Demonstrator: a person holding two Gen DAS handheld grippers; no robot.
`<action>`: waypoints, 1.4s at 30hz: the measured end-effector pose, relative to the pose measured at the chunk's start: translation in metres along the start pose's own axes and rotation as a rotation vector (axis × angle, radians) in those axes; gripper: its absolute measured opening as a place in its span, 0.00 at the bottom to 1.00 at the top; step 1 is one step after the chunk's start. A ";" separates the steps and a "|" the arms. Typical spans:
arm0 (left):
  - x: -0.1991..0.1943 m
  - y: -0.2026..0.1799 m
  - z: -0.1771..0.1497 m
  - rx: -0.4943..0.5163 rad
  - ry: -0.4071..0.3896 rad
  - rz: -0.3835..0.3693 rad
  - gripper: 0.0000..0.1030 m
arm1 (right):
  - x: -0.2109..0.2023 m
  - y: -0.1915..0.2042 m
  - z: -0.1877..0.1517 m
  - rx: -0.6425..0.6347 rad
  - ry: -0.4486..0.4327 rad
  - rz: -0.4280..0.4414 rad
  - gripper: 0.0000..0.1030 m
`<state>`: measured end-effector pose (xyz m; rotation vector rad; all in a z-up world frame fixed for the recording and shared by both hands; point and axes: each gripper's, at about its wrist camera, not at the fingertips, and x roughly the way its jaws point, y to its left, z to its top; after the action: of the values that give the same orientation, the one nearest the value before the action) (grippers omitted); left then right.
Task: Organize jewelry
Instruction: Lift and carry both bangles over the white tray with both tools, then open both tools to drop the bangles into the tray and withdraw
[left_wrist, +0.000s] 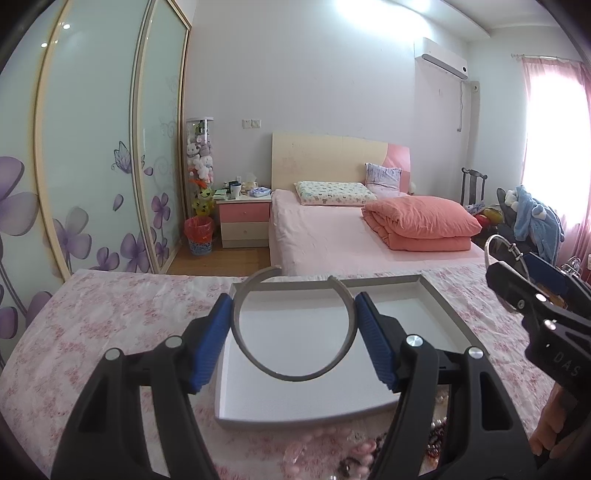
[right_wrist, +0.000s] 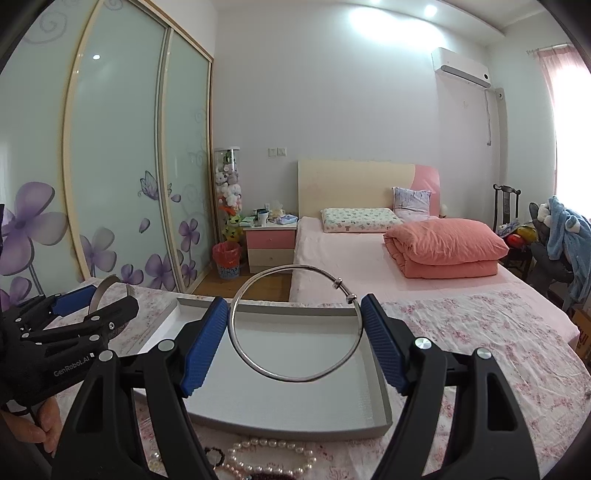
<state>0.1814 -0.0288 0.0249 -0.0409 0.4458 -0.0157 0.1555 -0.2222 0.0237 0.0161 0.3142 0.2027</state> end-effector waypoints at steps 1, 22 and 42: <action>0.004 0.001 0.000 -0.002 0.002 -0.003 0.64 | 0.007 -0.001 0.000 0.003 0.006 0.000 0.72; 0.113 0.008 -0.015 -0.056 0.202 -0.041 0.66 | 0.107 -0.016 -0.033 0.097 0.290 0.068 0.74; 0.059 0.036 -0.012 -0.098 0.141 0.022 0.71 | 0.062 -0.036 -0.028 0.095 0.242 0.028 0.76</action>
<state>0.2300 0.0048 -0.0129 -0.1323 0.5879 0.0252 0.2119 -0.2455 -0.0234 0.0899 0.5653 0.2177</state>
